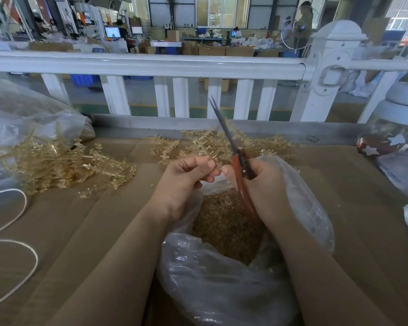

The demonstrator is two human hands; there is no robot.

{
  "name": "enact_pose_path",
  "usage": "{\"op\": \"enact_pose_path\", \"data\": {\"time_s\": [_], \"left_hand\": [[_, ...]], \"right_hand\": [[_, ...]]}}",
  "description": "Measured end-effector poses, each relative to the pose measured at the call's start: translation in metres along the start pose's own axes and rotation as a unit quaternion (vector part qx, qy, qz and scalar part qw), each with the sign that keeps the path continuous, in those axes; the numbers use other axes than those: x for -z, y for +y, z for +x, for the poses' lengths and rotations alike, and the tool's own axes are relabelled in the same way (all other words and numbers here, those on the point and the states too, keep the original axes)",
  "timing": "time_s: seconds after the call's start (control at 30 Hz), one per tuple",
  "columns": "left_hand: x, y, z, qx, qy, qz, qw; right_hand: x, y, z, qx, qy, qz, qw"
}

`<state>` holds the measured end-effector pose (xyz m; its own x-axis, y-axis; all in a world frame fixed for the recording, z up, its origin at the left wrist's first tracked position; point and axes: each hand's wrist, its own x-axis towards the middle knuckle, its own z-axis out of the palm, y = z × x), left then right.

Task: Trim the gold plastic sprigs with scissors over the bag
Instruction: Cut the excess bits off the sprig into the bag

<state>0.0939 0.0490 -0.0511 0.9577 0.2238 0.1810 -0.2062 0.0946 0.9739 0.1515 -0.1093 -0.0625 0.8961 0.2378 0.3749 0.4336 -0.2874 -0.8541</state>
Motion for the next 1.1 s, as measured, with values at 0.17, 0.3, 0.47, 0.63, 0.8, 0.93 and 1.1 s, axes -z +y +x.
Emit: {"op": "enact_pose_path", "data": {"time_s": [0.17, 0.3, 0.47, 0.63, 0.8, 0.93, 1.1], "left_hand": [[-0.001, 0.001, -0.001, -0.004, -0.011, 0.012, 1.0], [-0.004, 0.001, -0.002, -0.005, -0.017, -0.008, 1.0], [-0.004, 0.001, -0.001, 0.005, -0.026, 0.004, 1.0], [-0.001, 0.002, 0.001, 0.021, -0.002, -0.035, 0.999], [-0.001, 0.002, 0.002, 0.004, 0.035, -0.07, 0.997], [0.0, 0.005, 0.002, 0.011, 0.066, -0.117, 0.991], [0.002, 0.006, 0.002, 0.007, 0.079, -0.146, 0.986]], "right_hand": [[0.004, 0.0, 0.003, -0.023, -0.019, 0.064, 0.997], [0.004, -0.002, 0.003, -0.013, -0.05, 0.05, 0.997], [0.004, -0.004, 0.0, -0.001, -0.06, 0.032, 0.998], [0.005, -0.006, -0.001, 0.024, -0.062, -0.019, 0.998], [0.003, -0.003, -0.001, 0.023, -0.041, -0.069, 0.997], [0.003, 0.003, 0.0, 0.028, -0.024, -0.144, 0.989], [0.003, 0.005, -0.002, 0.076, -0.009, -0.206, 0.976]]}}
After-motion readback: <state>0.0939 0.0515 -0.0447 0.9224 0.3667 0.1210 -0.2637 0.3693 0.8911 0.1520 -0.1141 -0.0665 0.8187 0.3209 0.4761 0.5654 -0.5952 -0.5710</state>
